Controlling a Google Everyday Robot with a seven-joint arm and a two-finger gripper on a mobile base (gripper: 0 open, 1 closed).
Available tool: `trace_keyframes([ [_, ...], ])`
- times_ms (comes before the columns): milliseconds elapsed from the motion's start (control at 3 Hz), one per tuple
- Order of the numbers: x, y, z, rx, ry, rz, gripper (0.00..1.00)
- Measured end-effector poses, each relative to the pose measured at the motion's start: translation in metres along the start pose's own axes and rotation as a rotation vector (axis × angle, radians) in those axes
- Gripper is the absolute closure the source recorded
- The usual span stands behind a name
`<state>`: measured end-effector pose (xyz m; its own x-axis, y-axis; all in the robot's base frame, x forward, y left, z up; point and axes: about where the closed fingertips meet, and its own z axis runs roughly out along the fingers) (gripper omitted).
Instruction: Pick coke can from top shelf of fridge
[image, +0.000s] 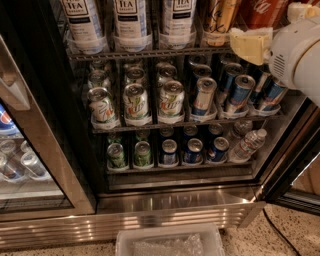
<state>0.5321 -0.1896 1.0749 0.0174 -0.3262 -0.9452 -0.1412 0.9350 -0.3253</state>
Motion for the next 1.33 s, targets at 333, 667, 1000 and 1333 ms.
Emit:
trace_keyframes([
  [333, 0.0, -0.005, 0.003, 0.025, -0.02, -0.011, 0.27],
  [667, 0.0, -0.01, 0.008, 0.053, -0.043, -0.011, 0.29],
  [1000, -0.002, -0.013, 0.015, 0.077, -0.066, -0.006, 0.29],
  [1333, -0.004, -0.016, 0.019, 0.102, -0.085, -0.009, 0.31],
])
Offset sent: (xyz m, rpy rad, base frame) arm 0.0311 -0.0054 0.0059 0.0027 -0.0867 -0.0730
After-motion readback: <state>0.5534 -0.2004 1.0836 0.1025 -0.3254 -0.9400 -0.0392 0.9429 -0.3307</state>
